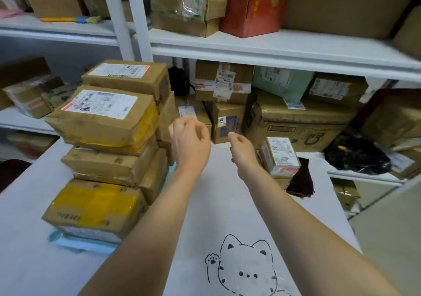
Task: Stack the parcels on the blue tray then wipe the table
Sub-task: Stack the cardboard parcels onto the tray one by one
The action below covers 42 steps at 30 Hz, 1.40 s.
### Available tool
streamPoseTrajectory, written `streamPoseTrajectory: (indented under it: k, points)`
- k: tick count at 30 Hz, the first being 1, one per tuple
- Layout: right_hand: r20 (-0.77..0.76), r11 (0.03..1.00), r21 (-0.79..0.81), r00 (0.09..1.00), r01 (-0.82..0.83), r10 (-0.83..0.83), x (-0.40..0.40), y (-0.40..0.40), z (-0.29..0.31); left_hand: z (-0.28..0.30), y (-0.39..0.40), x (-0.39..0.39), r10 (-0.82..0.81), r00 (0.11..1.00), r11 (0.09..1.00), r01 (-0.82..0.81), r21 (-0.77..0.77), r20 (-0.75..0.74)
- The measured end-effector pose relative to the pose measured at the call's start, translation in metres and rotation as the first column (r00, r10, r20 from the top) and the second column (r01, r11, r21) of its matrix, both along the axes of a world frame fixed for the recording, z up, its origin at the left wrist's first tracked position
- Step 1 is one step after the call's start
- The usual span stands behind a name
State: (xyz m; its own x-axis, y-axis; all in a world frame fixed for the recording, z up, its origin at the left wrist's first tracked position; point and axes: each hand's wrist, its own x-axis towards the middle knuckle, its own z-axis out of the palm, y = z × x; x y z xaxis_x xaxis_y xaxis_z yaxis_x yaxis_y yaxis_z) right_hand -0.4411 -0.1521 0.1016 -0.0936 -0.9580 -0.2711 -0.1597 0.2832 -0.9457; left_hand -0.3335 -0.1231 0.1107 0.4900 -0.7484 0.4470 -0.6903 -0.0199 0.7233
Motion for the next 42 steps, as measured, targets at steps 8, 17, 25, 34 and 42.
streamPoseTrajectory:
  k: [8, 17, 25, 34, 42]
  points:
    - [-0.242, 0.991, -0.016, 0.961, 0.135, -0.134, -0.084, -0.017, -0.045, -0.042, -0.026, -0.066, -0.111, 0.978, 0.920, 0.168, 0.354, -0.176]
    - [-0.531, 0.921, -0.040, 0.773, 0.388, -0.349, -0.142, -0.036, -0.083, -0.086, -0.046, -0.100, -0.106, 0.940, 0.808, 0.272, 0.523, -0.325]
    - [-0.538, 0.928, 0.060, 0.795, 0.367, -0.280, -0.166, -0.056, -0.105, -0.103, -0.051, -0.115, -0.076, 0.915, 0.749, 0.314, 0.583, -0.396]
    - [-0.487, 0.918, 0.019, 0.805, 0.396, -0.338, -0.166, -0.069, -0.118, -0.112, -0.050, -0.111, -0.032, 0.913, 0.749, 0.291, 0.595, -0.407]
    - [-0.028, 0.894, 0.009, 0.894, 0.448, -0.448, -0.151, -0.057, -0.110, -0.117, -0.044, -0.096, 0.020, 0.863, 0.780, 0.302, 0.548, -0.505]
